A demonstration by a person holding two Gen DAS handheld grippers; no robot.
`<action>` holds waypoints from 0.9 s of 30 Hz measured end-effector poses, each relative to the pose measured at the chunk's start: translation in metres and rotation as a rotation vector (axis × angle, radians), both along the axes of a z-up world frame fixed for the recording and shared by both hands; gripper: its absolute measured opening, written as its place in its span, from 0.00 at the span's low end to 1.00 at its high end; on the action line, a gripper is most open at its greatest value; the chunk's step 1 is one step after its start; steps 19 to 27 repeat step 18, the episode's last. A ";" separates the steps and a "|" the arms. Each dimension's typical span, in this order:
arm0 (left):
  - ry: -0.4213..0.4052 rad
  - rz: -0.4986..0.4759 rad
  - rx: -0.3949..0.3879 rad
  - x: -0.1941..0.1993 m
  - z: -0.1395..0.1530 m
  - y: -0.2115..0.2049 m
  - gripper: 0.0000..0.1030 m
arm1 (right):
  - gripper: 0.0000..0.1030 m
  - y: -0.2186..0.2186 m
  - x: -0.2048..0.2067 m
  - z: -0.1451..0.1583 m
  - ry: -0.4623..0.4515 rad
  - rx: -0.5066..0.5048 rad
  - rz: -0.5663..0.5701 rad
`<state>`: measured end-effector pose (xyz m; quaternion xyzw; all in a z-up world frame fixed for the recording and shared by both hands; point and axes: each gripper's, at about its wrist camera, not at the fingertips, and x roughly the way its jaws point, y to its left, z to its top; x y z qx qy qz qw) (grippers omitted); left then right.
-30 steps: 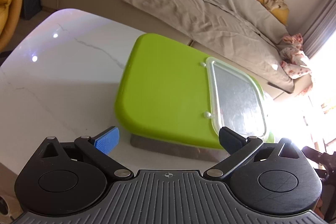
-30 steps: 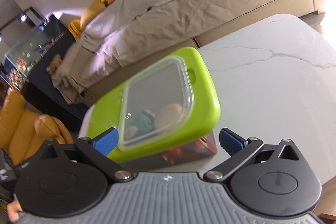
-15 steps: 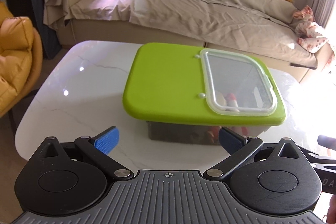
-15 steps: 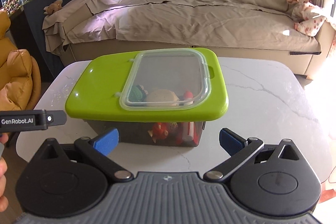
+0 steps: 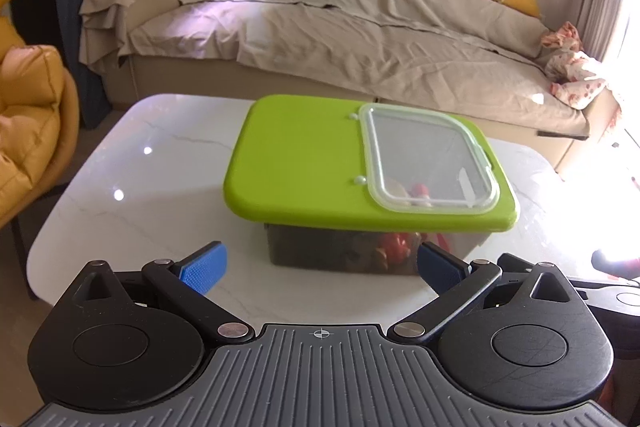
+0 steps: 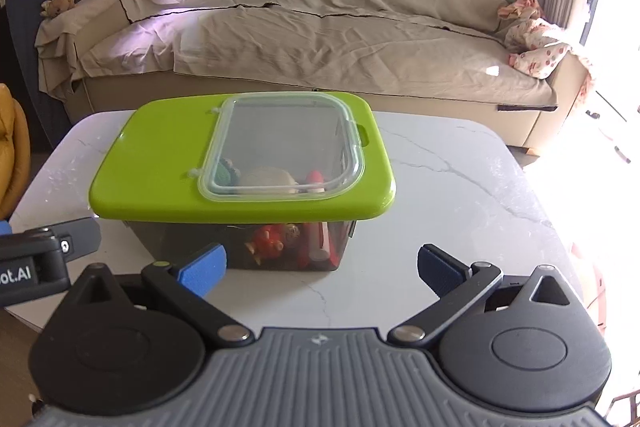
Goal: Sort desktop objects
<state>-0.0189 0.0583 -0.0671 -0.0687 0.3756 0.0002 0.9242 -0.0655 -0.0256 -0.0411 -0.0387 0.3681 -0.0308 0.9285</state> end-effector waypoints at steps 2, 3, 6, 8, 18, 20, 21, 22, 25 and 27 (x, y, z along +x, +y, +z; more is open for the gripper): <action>0.015 0.004 -0.011 -0.002 -0.002 0.001 1.00 | 1.00 0.006 -0.003 0.000 -0.007 -0.027 -0.014; 0.020 0.015 -0.014 -0.005 0.000 0.002 1.00 | 1.00 0.008 -0.005 0.000 -0.011 -0.040 -0.021; 0.033 0.042 -0.012 -0.005 0.001 0.006 1.00 | 1.00 0.017 -0.009 -0.001 -0.022 -0.080 -0.042; 0.041 0.050 -0.008 -0.005 0.001 0.007 1.00 | 1.00 0.002 0.006 -0.004 -0.015 -0.067 -0.025; 0.028 0.040 0.049 -0.004 0.000 0.003 1.00 | 1.00 -0.011 0.018 -0.013 0.037 0.001 -0.002; 0.028 0.040 0.049 -0.004 0.000 0.003 1.00 | 1.00 -0.011 0.018 -0.013 0.037 0.001 -0.002; 0.028 0.040 0.049 -0.004 0.000 0.003 1.00 | 1.00 -0.011 0.018 -0.013 0.037 0.001 -0.002; 0.028 0.040 0.049 -0.004 0.000 0.003 1.00 | 1.00 -0.011 0.018 -0.013 0.037 0.001 -0.002; 0.028 0.040 0.049 -0.004 0.000 0.003 1.00 | 1.00 -0.011 0.018 -0.013 0.037 0.001 -0.002; 0.028 0.040 0.049 -0.004 0.000 0.003 1.00 | 1.00 -0.011 0.018 -0.013 0.037 0.001 -0.002</action>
